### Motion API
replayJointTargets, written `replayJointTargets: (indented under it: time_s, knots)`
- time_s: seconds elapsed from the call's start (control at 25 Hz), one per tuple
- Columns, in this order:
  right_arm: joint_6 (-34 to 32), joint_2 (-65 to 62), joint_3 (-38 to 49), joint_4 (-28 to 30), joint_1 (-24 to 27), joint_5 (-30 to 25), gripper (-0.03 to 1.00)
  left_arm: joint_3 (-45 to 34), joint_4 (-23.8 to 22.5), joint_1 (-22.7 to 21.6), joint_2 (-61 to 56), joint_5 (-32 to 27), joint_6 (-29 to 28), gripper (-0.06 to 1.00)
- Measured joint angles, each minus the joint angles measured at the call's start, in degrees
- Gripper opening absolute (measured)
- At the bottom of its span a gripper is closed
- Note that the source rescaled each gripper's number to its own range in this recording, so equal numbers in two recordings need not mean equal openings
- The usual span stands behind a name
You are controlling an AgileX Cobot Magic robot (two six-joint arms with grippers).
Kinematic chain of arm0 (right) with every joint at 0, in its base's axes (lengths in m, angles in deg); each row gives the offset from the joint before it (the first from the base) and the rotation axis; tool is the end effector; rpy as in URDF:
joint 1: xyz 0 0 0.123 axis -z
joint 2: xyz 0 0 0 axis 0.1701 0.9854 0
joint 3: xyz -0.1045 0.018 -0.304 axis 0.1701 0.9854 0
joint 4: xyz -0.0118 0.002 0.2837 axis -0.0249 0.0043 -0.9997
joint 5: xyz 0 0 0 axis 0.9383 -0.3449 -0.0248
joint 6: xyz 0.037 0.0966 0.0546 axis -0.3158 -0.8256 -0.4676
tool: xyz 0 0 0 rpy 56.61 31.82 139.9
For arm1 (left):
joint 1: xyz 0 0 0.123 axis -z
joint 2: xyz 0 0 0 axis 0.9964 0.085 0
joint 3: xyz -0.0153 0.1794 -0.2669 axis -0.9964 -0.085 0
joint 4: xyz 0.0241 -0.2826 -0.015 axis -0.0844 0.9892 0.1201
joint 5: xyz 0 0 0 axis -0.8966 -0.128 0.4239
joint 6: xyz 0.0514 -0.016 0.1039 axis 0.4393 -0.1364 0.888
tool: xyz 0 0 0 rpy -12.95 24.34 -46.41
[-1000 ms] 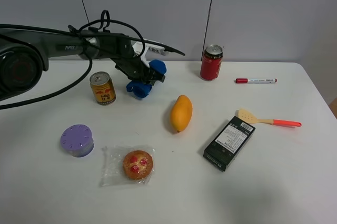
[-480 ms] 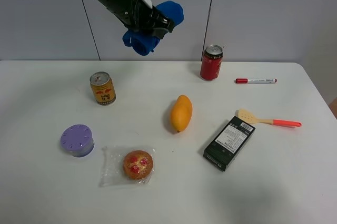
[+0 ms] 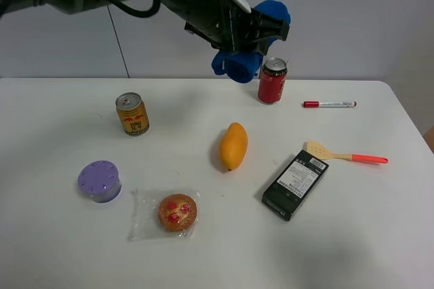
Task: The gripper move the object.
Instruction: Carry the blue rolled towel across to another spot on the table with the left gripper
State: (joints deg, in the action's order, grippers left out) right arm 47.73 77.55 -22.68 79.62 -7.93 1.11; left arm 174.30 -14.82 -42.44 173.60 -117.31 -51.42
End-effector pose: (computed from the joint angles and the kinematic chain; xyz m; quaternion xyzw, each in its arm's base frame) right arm 0.0095 -0.0004 0.2807 0.0439 0.8518 0.0099 0.5220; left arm 0.3794 -0.3648 0.3269 0.1993 0.8710 -0.2670 0.3609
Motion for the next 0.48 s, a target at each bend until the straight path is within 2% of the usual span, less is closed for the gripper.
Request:
replayJointTargets:
  time_s: [0.08, 0.2, 0.32, 0.48]
  knots:
    - [0.0, 0.0, 0.0, 0.0, 0.0, 0.0, 1.0, 0.0, 0.0, 0.89, 2.12, 3.66, -2.7, 0.01]
    - [0.0, 0.0, 0.0, 0.0, 0.0, 0.0, 1.0, 0.0, -0.25, 1.77, 6.1, 7.5, -1.79, 0.01]
    - [0.0, 0.0, 0.0, 0.0, 0.0, 0.0, 1.0, 0.0, -0.98, 2.32, 9.76, 8.7, 5.51, 0.01]
    - [0.0, 0.0, 0.0, 0.0, 0.0, 0.0, 1.0, 0.0, -1.03, 3.59, 13.67, 8.99, 18.75, 0.01]
